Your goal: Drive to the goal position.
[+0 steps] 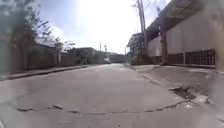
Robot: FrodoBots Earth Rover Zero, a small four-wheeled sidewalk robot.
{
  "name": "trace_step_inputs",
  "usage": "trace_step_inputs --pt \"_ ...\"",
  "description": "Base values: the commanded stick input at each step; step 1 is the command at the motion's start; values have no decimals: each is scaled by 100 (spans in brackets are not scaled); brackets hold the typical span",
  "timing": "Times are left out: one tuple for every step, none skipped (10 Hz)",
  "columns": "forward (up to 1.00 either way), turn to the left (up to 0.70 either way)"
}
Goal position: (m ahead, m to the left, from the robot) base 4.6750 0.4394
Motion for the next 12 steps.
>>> trace_step_inputs --pt "70 0" --pt "70 0" --pt "70 0" --pt "70 0" --pt "70 0" --pt "70 0" --pt "70 0" --pt "70 0" --pt "70 0" --pt "70 0" --pt "70 0" --pt "70 0"
